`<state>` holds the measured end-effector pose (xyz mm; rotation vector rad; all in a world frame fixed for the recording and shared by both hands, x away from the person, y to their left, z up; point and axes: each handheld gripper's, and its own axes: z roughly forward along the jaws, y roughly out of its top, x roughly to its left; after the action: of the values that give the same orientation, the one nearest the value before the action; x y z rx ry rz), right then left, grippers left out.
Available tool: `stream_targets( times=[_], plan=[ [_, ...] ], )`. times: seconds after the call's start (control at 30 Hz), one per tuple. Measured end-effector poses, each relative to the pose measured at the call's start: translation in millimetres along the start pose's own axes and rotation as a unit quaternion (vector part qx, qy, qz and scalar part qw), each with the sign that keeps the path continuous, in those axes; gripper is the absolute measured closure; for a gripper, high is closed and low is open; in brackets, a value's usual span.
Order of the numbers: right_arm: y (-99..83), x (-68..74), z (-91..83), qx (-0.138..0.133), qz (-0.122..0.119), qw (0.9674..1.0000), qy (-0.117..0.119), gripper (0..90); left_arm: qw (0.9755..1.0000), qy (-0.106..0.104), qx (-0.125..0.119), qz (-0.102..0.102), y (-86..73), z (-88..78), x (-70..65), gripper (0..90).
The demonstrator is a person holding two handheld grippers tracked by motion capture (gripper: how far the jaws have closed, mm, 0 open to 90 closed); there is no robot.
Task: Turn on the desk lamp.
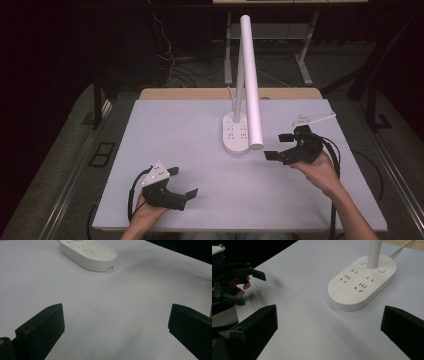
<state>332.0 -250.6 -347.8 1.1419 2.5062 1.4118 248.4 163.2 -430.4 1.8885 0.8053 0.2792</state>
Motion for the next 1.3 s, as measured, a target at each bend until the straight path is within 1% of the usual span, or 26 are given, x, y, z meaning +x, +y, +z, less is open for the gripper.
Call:
stream_targets(
  times=[0.13,0.17,0.27,0.47,0.6,0.7,0.8,0.9,1.03,1.23,1.3],
  plan=[
    [5.7,-1.0,2.8,0.0,-0.003,1.0,-0.001,0.5,1.0,0.0,-0.001,-0.001,0.1,-0.3,0.2,0.0],
    [9.6,-1.7,5.0,0.001,-0.004,1.0,-0.002,0.5,1.0,0.0,0.0,-0.001,0.2,-0.5,0.1,0.0],
    [13.4,-2.9,7.3,0.001,-0.005,1.0,0.002,0.5,1.0,-0.001,-0.001,-0.001,0.2,-0.6,0.1,0.0],
    [27.1,-10.5,12.4,-0.002,0.001,1.0,0.004,0.5,1.0,-0.002,-0.003,-0.002,0.3,-0.8,0.3,0.0],
    [33.2,-13.8,14.6,-0.004,0.0,1.0,0.0,0.5,1.0,-0.002,-0.002,-0.001,0.3,-0.9,0.3,0.0],
    [42.1,-17.4,17.4,-0.005,0.002,1.0,-0.007,0.5,1.0,-0.003,-0.002,0.0,0.4,-1.4,0.3,0.0],
    [46.3,-18.6,19.3,-0.007,-0.001,0.9999,-0.009,0.5,1.0,-0.003,-0.002,0.0,0.4,-1.5,0.3,0.0],
    [53.7,-22.3,25.4,-0.004,0.0,0.9999,-0.012,0.5,1.0,-0.003,-0.004,-0.001,0.5,-1.4,0.4,0.0],
    [59.8,-27.6,32.6,-0.006,0.003,0.9999,-0.011,0.5,1.0,-0.003,-0.004,0.0,0.4,-1.6,0.5,0.0],
    [64.2,-35.9,42.2,-0.006,0.008,0.9999,-0.014,0.5,1.0,-0.003,-0.006,-0.002,0.6,-2.0,0.5,0.0],
    [65.5,-41.2,47.9,-0.005,0.011,0.9998,-0.014,0.5,1.0,-0.003,-0.008,-0.002,0.6,-2.1,0.5,0.0]
  ],
)
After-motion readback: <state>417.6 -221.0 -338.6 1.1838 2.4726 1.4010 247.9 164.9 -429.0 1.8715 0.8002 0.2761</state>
